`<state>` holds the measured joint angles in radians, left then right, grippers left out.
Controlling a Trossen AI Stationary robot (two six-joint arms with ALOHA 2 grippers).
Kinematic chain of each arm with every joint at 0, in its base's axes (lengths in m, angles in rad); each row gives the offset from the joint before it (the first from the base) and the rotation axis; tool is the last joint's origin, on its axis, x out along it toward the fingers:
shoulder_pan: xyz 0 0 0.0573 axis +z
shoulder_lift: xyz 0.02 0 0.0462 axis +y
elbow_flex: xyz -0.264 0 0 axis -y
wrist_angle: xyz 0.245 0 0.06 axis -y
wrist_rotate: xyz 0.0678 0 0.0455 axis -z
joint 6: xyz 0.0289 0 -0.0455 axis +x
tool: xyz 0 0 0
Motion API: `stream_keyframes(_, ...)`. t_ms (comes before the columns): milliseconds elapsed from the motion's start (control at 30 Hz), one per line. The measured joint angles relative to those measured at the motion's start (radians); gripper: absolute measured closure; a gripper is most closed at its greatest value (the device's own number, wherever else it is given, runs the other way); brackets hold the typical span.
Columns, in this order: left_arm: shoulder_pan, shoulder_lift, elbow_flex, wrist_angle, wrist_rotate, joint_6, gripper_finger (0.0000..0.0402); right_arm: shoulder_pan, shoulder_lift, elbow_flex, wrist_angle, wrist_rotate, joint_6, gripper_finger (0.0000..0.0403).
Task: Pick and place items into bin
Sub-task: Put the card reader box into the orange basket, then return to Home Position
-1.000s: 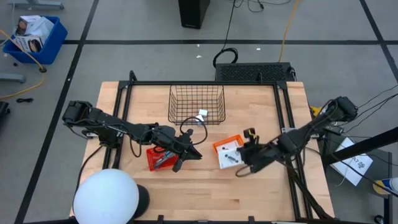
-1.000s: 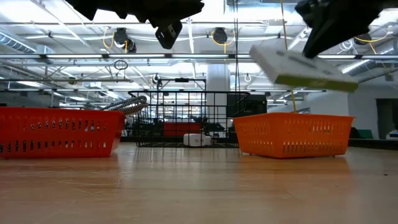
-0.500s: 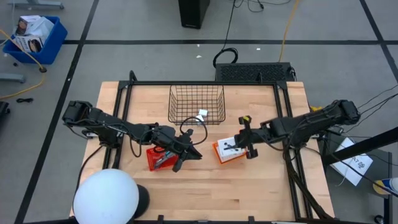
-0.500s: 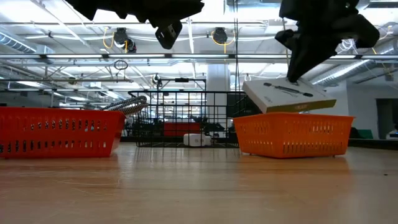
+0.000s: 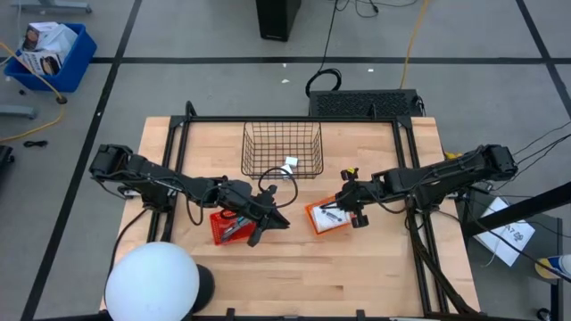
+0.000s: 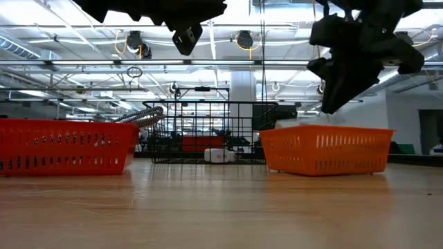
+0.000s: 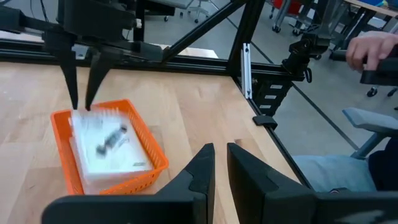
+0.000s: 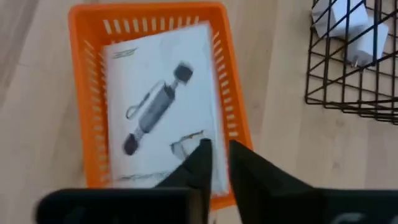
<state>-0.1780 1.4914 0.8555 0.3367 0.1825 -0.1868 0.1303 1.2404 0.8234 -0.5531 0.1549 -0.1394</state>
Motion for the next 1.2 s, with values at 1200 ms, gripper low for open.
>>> stream_keyframes(1200,0.252,-0.549,-0.387,0.042,0.047,0.12,0.0355,0.199,-0.505,-0.135,0.256,-0.028,0.338,0.023)
